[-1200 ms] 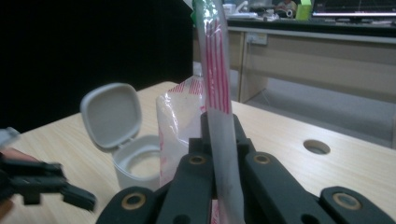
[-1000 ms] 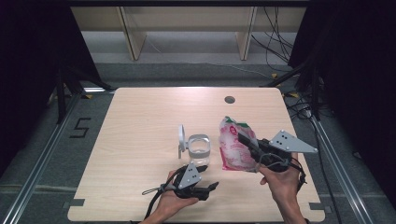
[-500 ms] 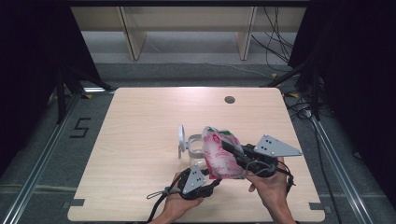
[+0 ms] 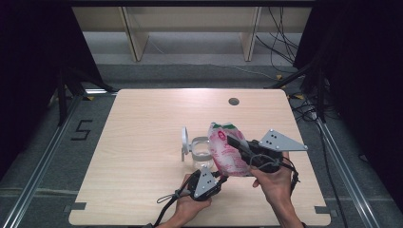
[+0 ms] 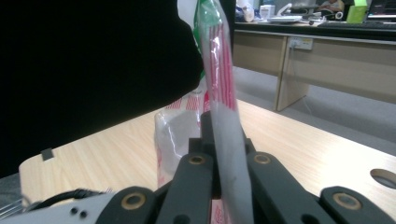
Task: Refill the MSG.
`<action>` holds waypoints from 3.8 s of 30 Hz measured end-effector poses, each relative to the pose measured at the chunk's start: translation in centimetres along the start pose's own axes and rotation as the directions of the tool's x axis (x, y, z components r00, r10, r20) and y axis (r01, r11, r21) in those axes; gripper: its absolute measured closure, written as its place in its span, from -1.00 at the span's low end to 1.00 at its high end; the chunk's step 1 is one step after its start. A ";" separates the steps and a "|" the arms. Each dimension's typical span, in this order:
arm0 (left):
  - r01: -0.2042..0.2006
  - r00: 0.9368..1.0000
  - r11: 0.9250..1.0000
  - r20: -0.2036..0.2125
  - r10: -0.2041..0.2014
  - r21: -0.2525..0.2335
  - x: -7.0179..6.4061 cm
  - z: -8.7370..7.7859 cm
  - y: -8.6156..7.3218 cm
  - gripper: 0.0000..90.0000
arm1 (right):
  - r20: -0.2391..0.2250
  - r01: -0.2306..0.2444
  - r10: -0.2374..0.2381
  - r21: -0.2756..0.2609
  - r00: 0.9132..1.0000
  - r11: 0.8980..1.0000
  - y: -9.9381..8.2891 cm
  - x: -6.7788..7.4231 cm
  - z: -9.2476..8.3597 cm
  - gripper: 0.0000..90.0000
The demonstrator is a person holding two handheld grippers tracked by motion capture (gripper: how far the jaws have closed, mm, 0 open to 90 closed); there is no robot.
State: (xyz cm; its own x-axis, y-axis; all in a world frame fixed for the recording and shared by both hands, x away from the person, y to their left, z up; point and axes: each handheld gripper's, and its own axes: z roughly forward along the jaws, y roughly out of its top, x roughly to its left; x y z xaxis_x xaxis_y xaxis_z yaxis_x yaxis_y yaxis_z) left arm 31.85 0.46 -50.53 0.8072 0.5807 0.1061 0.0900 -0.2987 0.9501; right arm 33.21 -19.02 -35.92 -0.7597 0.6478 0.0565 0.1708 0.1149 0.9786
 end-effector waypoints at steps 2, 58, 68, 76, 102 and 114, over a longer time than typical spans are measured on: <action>-0.012 1.000 1.000 -0.006 0.012 0.014 0.2 0.2 0.1 0.73 | 0.002 -0.014 0.014 0.011 1.000 1.000 0.1 -0.2 0.2 1.00; 0.160 0.980 0.981 -0.104 -0.172 -0.108 -0.9 4.0 0.7 0.78 | 0.064 0.042 -0.051 0.142 0.997 0.989 2.6 -2.0 7.3 1.00; 0.160 0.979 0.979 -0.104 -0.173 -0.123 -1.0 4.5 0.8 0.78 | 0.074 0.073 -0.088 0.181 0.993 0.981 2.8 -1.6 8.0 1.00; 0.163 0.980 0.979 -0.095 -0.175 -0.123 -1.0 4.9 0.7 0.79 | 0.076 0.085 -0.102 0.202 0.992 0.976 2.7 -1.4 8.5 1.00; 0.181 0.978 0.975 -0.079 -0.192 -0.133 -1.3 5.6 0.7 0.79 | 0.069 0.133 -0.157 0.269 0.985 0.954 2.4 -1.1 9.4 1.00; 0.181 0.978 0.974 -0.076 -0.193 -0.134 -1.4 5.8 0.7 0.79 | 0.069 0.131 -0.156 0.275 0.985 0.952 2.4 -1.1 9.5 1.00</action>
State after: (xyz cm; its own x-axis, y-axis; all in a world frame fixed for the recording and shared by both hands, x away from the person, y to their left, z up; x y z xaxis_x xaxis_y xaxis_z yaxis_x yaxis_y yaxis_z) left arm 34.19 -4.90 -51.75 0.7277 0.6836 -0.0569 0.1557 -0.0838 0.9842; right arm 40.45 -12.32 -35.52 -0.7319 0.6724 -0.1103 0.2359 0.4019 0.8848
